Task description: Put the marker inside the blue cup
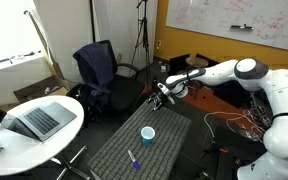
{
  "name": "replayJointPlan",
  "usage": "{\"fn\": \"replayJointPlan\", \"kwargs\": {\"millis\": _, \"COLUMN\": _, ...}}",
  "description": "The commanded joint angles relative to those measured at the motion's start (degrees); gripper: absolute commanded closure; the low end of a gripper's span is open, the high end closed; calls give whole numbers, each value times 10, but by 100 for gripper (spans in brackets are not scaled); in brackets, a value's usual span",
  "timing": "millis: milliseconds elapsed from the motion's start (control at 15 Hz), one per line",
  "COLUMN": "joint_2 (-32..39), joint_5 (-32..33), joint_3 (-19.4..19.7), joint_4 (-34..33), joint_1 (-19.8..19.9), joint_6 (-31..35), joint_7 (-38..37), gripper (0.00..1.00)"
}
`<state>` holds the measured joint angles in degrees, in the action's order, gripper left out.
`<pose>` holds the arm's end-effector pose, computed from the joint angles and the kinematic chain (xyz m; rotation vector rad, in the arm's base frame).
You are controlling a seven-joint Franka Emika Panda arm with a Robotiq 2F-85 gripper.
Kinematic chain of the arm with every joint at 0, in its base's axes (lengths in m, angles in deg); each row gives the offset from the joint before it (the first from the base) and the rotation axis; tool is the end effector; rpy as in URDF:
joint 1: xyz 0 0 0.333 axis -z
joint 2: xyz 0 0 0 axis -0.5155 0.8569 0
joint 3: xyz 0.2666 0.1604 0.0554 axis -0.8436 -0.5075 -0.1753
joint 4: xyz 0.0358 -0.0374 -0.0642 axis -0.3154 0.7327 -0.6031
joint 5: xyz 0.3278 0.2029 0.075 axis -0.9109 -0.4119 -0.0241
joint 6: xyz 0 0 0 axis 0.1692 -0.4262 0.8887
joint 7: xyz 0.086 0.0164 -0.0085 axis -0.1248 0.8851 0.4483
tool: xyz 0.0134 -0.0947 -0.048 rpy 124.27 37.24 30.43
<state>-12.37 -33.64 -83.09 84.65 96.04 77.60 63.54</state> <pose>0.6071 -0.2817 0.0772 -2.3960 -1.1127 -0.9894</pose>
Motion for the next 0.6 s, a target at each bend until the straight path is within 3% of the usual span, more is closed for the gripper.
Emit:
{"fn": "replayJointPlan", "kwargs": {"millis": 0, "joint_2": -7, "joint_5": -30, "joint_3": -18, "joint_4": 23, "joint_1": 19, "joint_6": 6, "joint_7": 29, "gripper": 0}}
{"fn": "replayJointPlan", "kwargs": {"millis": 533, "joint_2": -21, "joint_5": -47, "joint_3": -64, "joint_4": 130, "joint_1": 66, "joint_6": 96, "joint_7": 37, "gripper": 0}}
